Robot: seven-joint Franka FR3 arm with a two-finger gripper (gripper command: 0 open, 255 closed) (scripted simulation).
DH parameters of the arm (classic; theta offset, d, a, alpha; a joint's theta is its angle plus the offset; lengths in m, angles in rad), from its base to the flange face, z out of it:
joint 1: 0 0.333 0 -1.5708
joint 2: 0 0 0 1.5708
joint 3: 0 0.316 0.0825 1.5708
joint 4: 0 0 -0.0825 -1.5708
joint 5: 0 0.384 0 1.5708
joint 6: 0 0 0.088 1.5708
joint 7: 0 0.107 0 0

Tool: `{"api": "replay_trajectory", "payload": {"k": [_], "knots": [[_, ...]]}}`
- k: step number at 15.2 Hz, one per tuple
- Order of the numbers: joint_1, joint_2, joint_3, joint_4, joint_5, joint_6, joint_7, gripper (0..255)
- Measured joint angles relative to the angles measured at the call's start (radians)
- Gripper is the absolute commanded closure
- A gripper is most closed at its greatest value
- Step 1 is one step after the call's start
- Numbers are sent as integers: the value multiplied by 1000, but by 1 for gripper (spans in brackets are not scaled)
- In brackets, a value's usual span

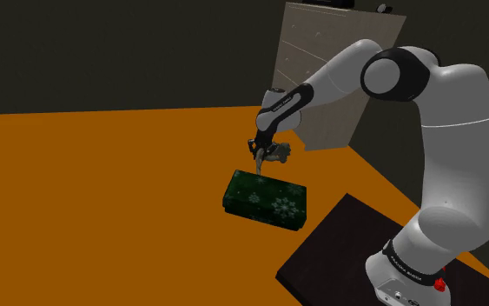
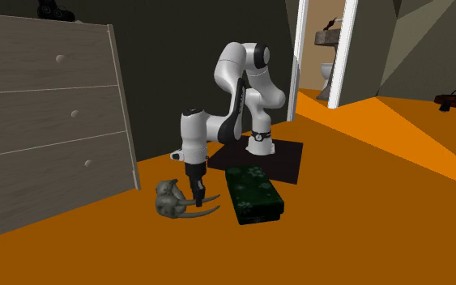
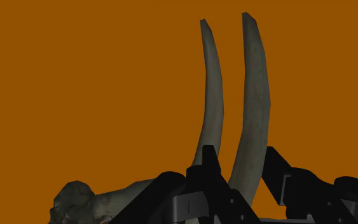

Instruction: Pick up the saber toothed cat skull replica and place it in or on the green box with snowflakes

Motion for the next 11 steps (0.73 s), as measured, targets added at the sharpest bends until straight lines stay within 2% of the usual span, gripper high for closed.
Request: {"api": "replay_trajectory", "payload": {"k": [5, 11], "knots": [[0, 0, 0, 0, 0, 0, 0, 255], [0, -48, -1, -5, -1, -44, 2, 255]]}}
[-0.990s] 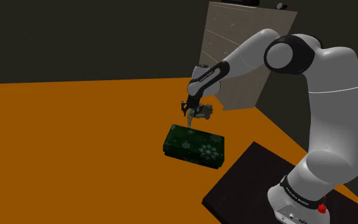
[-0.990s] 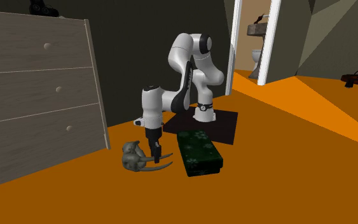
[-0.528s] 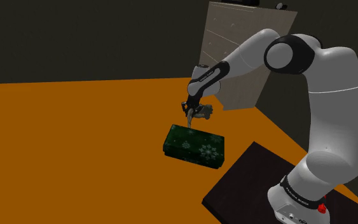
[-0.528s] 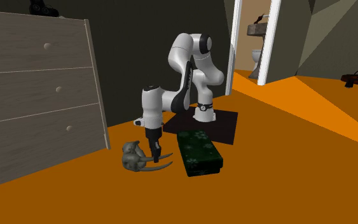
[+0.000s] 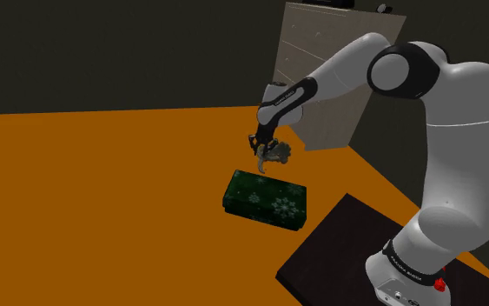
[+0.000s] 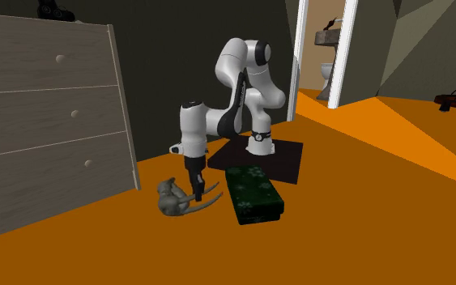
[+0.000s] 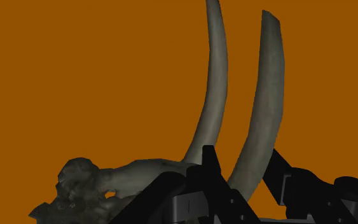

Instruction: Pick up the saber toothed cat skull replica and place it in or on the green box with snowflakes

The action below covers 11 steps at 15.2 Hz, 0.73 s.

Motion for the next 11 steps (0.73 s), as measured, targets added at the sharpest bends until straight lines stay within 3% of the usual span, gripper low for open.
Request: {"api": "replay_trajectory", "payload": {"k": [11], "knots": [[-2, -102, -1, 8, -1, -111, 3, 255]]}}
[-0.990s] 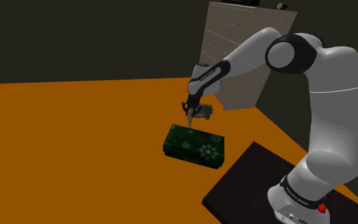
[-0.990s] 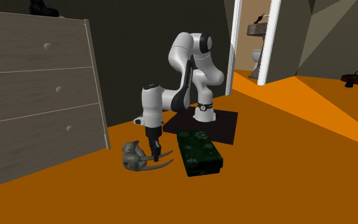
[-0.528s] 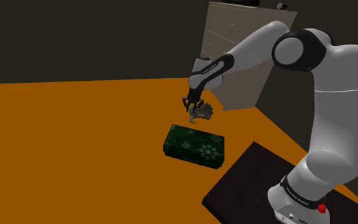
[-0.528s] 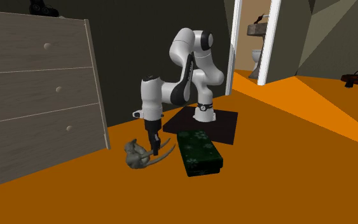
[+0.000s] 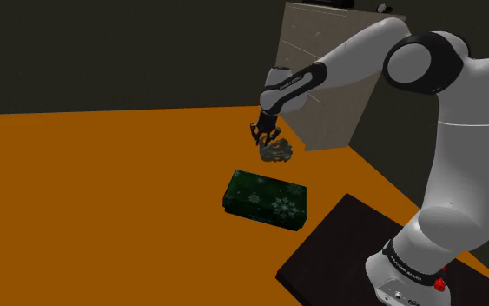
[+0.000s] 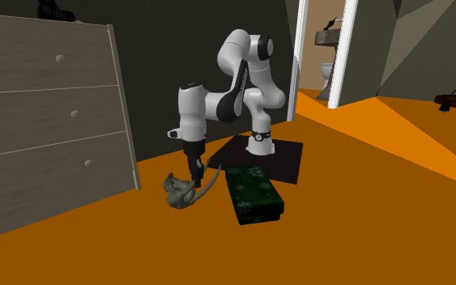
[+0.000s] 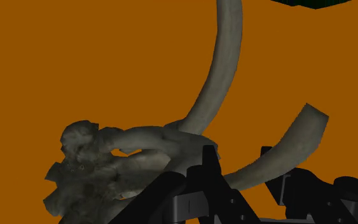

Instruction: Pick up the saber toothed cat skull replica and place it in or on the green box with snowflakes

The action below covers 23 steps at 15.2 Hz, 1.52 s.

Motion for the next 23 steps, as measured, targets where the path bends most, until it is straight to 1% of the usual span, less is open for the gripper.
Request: {"api": "replay_trajectory", "payload": {"k": [16, 18, 23], "knots": [[2, -113, 0, 59, -3, -172, 10, 255], [13, -149, 5, 21, -5, -169, 28, 255], [64, -261, 35, -123, -12, -134, 112, 255]]}}
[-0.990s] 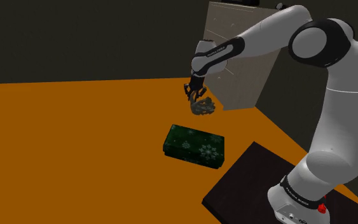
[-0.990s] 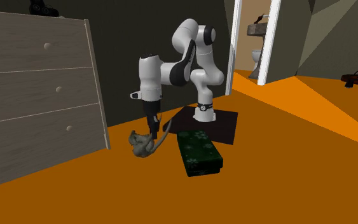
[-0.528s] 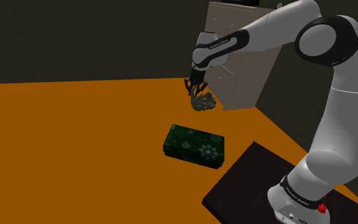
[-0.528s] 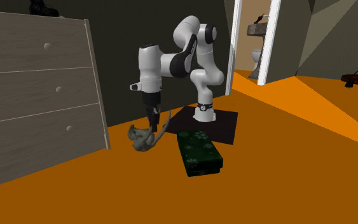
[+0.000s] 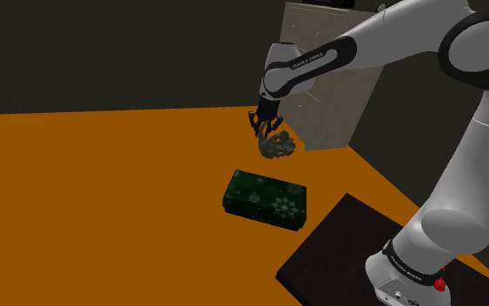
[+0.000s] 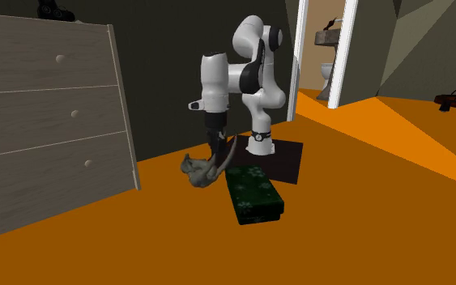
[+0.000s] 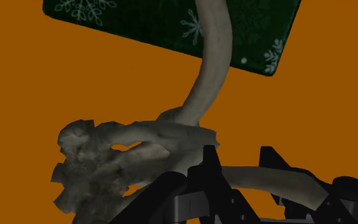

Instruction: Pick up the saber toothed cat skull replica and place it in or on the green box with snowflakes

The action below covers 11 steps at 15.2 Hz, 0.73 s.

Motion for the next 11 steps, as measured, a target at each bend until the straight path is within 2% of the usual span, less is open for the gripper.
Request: {"api": "replay_trajectory", "payload": {"k": [3, 11], "knots": [[33, -74, 24, -91, -2, 19, 59, 255], [122, -232, 108, -249, 6, 25, 227, 255]]}}
